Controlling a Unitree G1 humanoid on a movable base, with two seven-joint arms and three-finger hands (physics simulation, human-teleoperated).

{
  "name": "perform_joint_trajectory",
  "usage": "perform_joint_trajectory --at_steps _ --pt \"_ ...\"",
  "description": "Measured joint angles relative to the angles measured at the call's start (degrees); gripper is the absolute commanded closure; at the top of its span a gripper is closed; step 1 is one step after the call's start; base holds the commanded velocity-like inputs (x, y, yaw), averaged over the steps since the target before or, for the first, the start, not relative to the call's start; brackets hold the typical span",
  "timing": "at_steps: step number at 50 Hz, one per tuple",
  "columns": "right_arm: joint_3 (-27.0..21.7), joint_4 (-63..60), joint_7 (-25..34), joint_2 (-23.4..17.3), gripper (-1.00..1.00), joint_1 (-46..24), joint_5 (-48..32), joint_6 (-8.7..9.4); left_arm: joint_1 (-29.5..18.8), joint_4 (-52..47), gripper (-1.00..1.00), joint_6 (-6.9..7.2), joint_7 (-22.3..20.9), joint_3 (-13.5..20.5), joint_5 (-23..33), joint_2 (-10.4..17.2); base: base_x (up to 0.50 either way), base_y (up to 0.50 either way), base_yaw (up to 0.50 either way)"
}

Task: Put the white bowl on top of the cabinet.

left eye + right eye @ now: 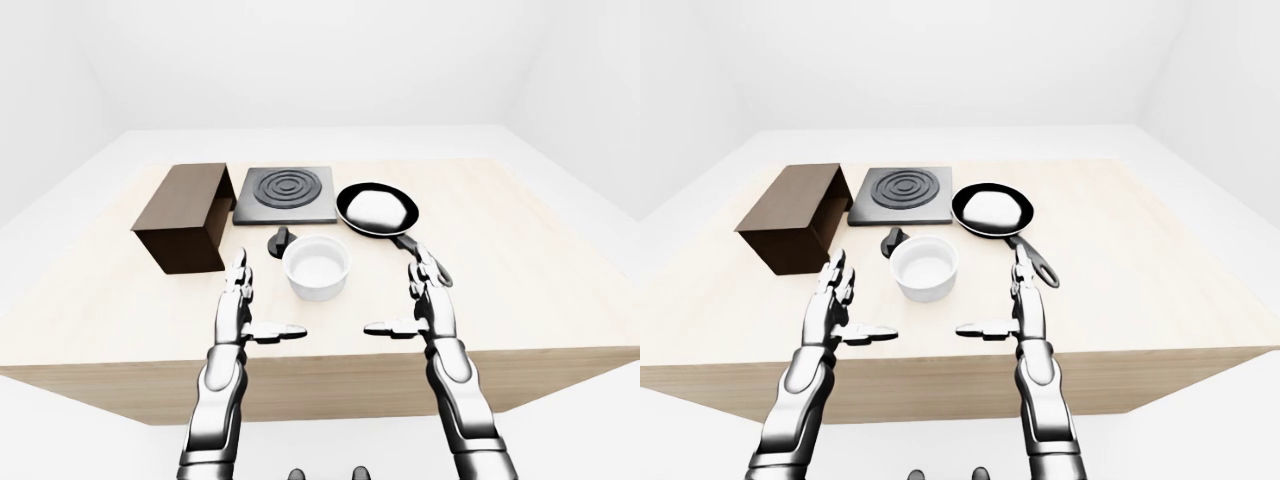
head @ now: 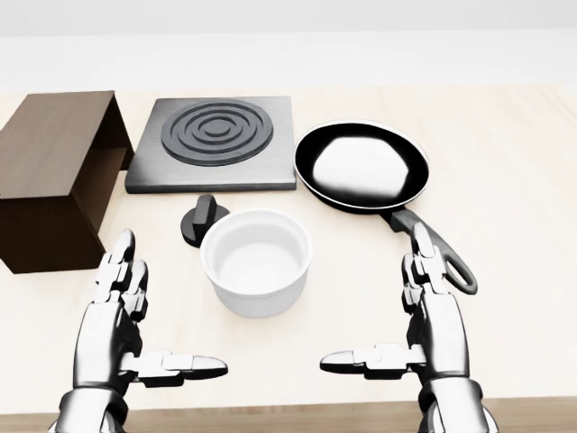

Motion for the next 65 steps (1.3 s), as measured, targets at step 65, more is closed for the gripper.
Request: perform_joint_trajectory --at_steps 65 --pt "-2.2 -2.3 2.8 -1.1 -1.00 1.4 0.9 -2.57 0.0 3.0 -1.00 -1.97 -1.9 0.0 1.8 0.5 0.09 0.09 0.00"
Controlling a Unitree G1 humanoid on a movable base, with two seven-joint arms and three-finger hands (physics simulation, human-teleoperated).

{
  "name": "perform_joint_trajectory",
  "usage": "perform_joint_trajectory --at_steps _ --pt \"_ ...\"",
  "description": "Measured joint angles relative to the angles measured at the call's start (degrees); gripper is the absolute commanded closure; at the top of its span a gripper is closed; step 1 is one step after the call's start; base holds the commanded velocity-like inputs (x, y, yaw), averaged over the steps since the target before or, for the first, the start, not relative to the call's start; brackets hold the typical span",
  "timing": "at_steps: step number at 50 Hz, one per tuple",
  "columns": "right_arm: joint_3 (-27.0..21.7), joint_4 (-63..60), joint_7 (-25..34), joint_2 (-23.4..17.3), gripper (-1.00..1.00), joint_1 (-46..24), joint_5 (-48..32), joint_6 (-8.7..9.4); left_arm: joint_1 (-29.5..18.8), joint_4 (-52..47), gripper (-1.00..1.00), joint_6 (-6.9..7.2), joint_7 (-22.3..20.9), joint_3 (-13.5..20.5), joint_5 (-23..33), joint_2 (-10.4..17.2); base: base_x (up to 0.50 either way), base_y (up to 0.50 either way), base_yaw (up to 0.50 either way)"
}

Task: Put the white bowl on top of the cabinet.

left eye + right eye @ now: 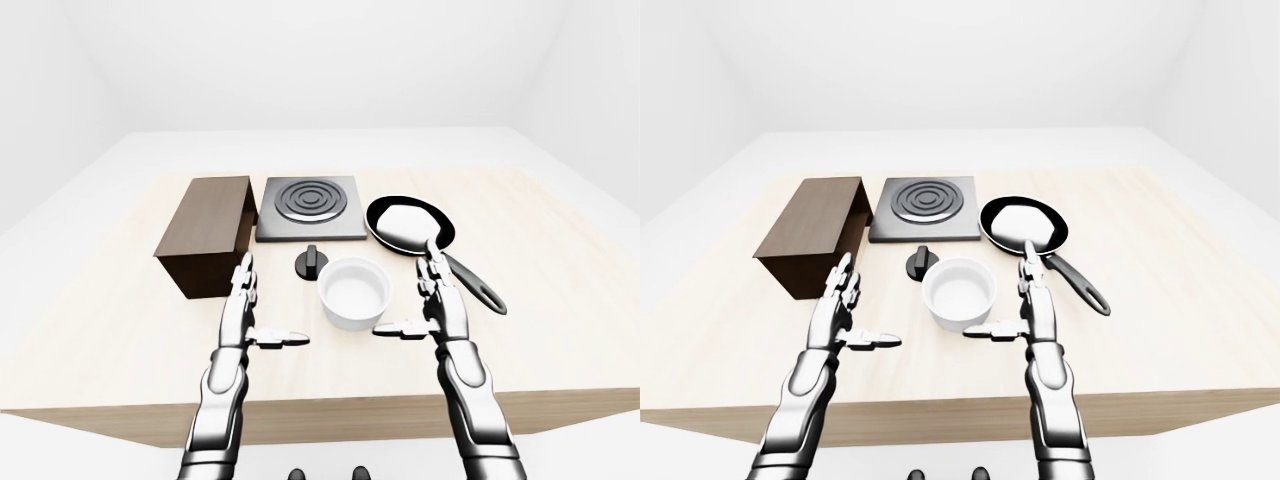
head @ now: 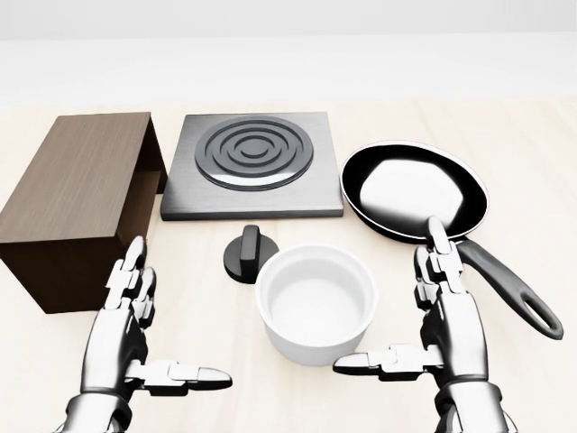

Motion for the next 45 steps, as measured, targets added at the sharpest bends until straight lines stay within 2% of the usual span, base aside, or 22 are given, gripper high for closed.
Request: perform_joint_trajectory --at_steps 6,14,20,27,32,45 --pt "-0.8 -1.8 0.7 -0.2 -1.00 0.4 1.1 0.94 0.6 1.0 -1.00 -1.08 -0.1 -1.4 2.3 -0.3 0.00 0.00 0.00" --pt "-2.5 -4.5 1.3 -0.7 -1.00 0.5 2.8 2.70 1.2 2.7 -1.00 -3.30 0.2 -3.1 5.5 -0.7 0.00 0.00 0.00" --pt "-3.7 -6.3 1.5 -1.1 -1.00 0.6 3.8 3.96 1.9 2.4 -1.00 -3.36 2.9 -4.1 9.3 -1.1 0.00 0.00 0.00" --pt "-4.6 -7.4 1.6 -1.4 -1.00 0.4 4.2 4.85 3.3 -1.1 -1.00 -3.36 9.2 -6.0 16.6 -1.8 0.00 0.00 0.00" --pt "-5.2 -8.3 1.7 -1.6 -1.00 0.4 4.6 5.74 4.8 -6.8 -1.00 -1.80 13.3 -8.5 22.8 -2.4 0.00 0.00 0.00" --pt "-6.0 -9.9 2.4 -1.9 -1.00 0.6 4.6 7.36 10.2 -19.9 -1.00 5.27 21.4 -18.8 39.4 -2.1 0.00 0.00 0.00"
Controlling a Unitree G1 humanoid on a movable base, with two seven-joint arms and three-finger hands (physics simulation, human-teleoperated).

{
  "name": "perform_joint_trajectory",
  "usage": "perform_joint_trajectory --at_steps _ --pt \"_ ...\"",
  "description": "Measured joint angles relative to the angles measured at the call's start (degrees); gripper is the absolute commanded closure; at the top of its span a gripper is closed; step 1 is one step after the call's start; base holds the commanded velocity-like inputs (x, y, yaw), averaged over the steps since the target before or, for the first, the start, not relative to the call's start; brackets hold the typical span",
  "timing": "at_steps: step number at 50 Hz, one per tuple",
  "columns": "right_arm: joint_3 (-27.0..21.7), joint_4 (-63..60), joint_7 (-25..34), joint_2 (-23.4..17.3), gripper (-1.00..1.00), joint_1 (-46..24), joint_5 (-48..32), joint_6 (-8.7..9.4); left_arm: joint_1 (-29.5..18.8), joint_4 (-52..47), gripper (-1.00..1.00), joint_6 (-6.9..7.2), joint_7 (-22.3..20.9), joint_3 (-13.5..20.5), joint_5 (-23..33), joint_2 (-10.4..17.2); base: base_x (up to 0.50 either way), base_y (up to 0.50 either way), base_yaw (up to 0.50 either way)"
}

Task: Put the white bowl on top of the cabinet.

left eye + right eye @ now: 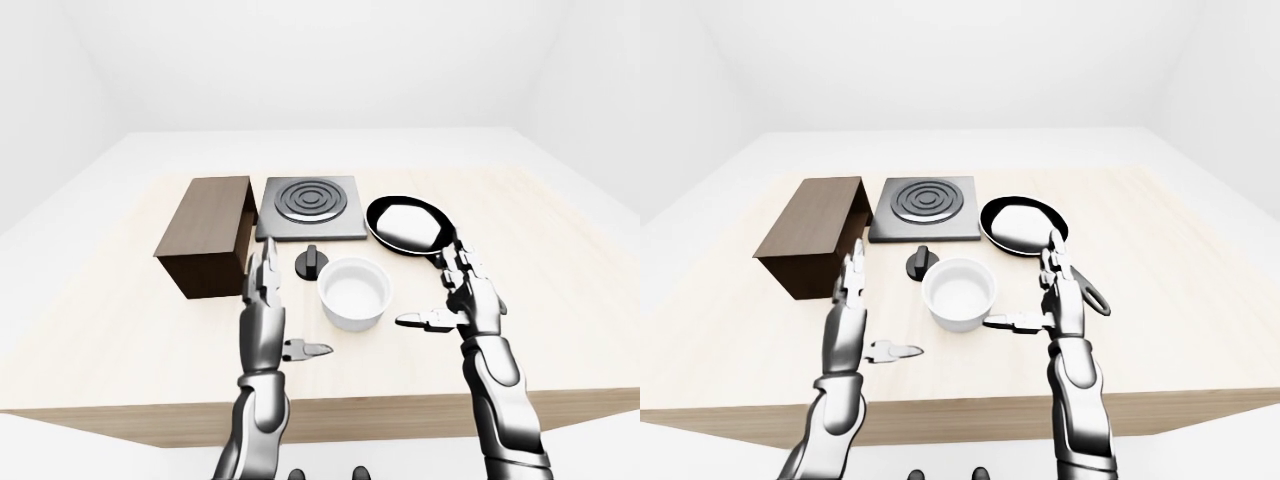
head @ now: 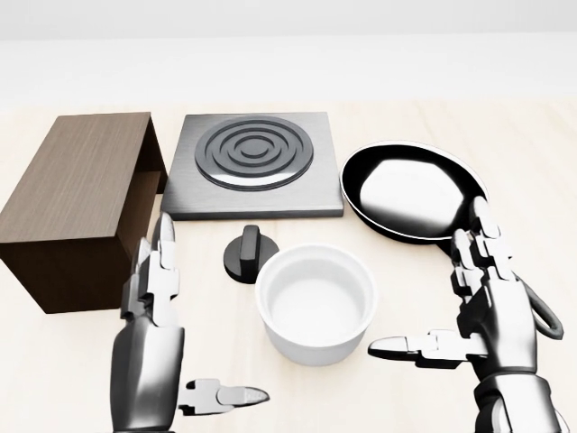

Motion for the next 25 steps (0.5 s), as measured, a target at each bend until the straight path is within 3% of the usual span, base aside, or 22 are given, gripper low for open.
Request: perform_joint_trajectory --at_steps 3,13,25 --pt "-0.2 -0.2 0.1 -0.1 -1.00 0.0 -0.1 0.14 0.6 -2.0 -1.00 1.36 1.1 -2.3 3.4 0.1 0.00 0.00 0.00" --pt "-1.1 -0.7 0.5 -0.5 -1.00 -0.2 -0.3 0.69 0.9 -6.5 -1.00 1.36 3.7 -9.4 13.4 -0.1 0.00 0.00 0.00" --pt "-2.7 -1.7 0.9 -1.1 -1.00 -0.5 0.3 0.92 -1.2 -4.7 -1.00 1.36 6.3 -14.7 25.6 -1.9 0.00 0.00 0.00"
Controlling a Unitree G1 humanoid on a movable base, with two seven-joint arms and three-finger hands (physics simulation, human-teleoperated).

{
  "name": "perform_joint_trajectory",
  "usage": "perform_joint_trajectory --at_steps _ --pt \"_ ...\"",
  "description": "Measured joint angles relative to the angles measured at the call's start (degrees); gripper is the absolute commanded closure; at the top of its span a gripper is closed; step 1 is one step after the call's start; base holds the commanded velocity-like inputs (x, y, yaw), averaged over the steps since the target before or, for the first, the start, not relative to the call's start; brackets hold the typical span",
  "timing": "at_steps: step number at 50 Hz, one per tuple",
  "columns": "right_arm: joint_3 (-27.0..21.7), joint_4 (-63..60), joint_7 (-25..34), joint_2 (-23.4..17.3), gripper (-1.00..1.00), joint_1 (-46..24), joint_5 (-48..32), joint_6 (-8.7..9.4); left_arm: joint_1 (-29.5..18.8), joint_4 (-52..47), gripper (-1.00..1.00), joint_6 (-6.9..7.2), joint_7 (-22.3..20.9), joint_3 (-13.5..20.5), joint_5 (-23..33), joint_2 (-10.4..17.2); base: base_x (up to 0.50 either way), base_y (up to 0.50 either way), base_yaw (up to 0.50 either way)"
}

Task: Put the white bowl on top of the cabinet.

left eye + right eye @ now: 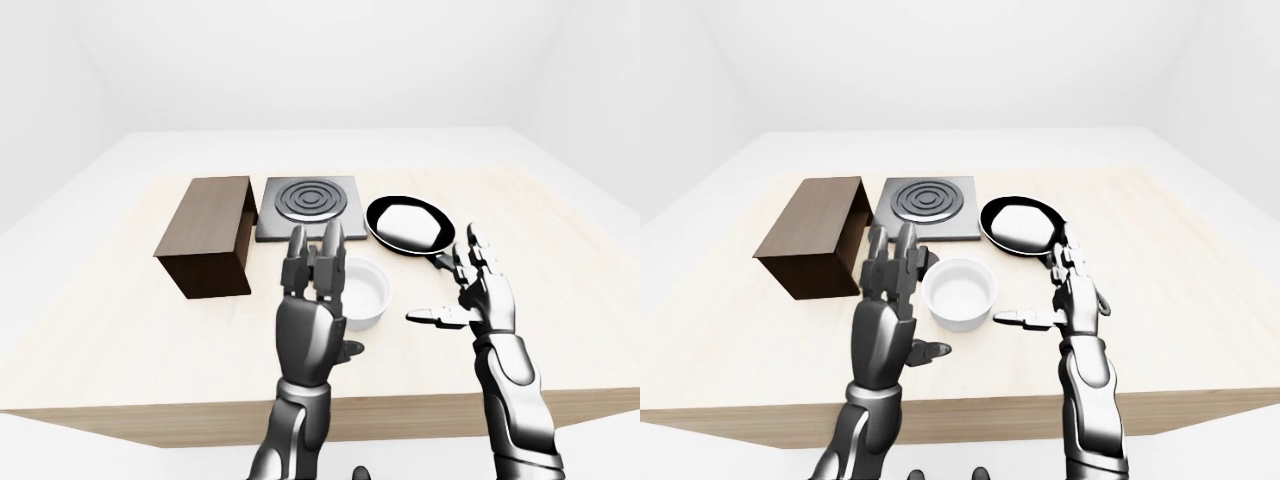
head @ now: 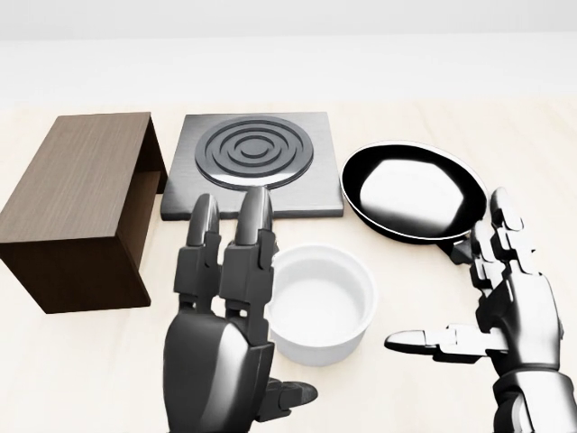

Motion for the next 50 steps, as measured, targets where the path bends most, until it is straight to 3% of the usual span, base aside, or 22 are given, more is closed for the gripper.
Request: perform_joint_trajectory --at_steps 11,21,37,50 --pt "-1.8 -2.4 0.4 -0.4 -1.00 0.3 1.4 0.00 -2.0 4.8 -1.00 0.00 -4.2 -2.6 13.4 -2.0 0.00 0.00 0.00" --pt "-2.8 -4.1 0.7 -0.4 -1.00 0.7 2.2 0.00 -3.9 10.0 -1.00 0.00 -9.4 -2.2 21.8 -3.3 0.00 0.00 0.00" --pt "-3.3 -5.1 0.9 -0.4 -1.00 0.9 2.7 0.00 -5.6 14.3 -1.00 0.00 -13.5 -0.6 26.8 -4.6 0.00 0.00 0.00" --pt "-3.2 -5.3 1.1 -0.2 -1.00 1.1 2.5 0.00 -8.6 18.5 -1.00 0.00 -15.8 2.4 26.6 -5.8 0.00 0.00 0.00"
